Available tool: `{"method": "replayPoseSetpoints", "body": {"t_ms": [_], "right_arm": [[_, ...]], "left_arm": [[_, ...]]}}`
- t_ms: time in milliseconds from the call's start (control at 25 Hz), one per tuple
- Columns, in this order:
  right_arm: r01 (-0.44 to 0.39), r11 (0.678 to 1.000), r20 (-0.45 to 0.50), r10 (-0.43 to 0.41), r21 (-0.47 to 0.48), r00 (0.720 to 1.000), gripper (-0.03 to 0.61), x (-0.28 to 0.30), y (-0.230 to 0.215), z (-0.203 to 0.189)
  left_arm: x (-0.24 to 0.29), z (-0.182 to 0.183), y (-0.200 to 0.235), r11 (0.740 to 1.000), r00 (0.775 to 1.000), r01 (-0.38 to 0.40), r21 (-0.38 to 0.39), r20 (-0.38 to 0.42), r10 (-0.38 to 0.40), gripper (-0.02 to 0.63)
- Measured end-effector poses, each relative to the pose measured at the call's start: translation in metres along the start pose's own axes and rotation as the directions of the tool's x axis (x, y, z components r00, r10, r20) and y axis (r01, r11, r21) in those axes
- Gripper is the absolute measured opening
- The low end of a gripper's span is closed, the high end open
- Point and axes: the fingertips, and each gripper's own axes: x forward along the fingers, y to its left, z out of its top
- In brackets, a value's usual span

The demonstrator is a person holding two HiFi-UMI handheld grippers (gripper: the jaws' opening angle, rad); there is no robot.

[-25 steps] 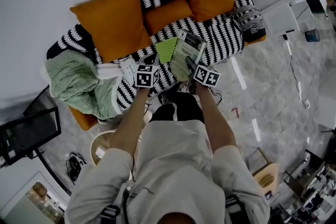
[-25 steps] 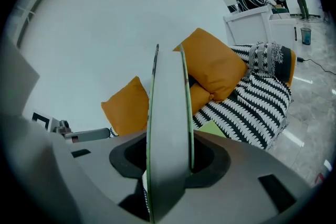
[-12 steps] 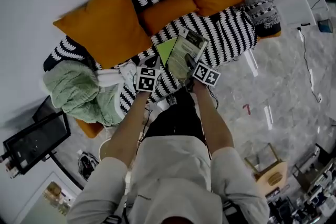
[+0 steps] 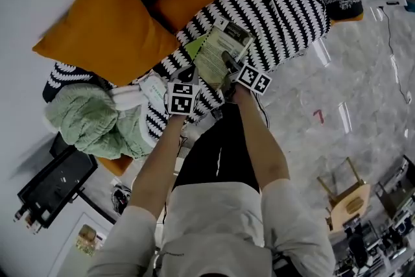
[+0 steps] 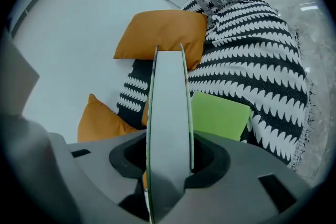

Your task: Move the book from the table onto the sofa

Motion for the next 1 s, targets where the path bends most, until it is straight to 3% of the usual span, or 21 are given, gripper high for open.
{"method": "replayPoseSetpoints", "body": {"t_ms": [200, 400, 760, 1000], "right_arm": [[0.007, 1.0, -0.03, -0.008, -0.028, 1.0, 0.161, 0.014, -0.015, -0.003], [0.032, 0.999, 0.0, -0.032, 0.008, 0.999, 0.161, 0.026, -0.021, 0.001], [0.196, 0.957, -0.013, -0.204, -0.214, 0.979, 0.252, 0.028, -0.037, 0.004], [0.275, 0.923, -0.007, -0.288, -0.27, 0.958, 0.267, 0.015, -0.053, 0.016]], "left_arm": [[0.011, -0.011, 0.005, 1.0, 1.0, -0.016, 0.009, -0.001, 0.016, 0.009], [0.01, -0.017, 0.013, 1.0, 1.0, -0.021, 0.009, -0.001, 0.021, 0.009], [0.015, -0.02, 0.004, 1.0, 1.0, -0.007, 0.015, 0.002, 0.007, 0.009], [0.018, -0.02, -0.004, 1.0, 1.0, 0.011, 0.02, -0.004, -0.011, 0.009]]}}
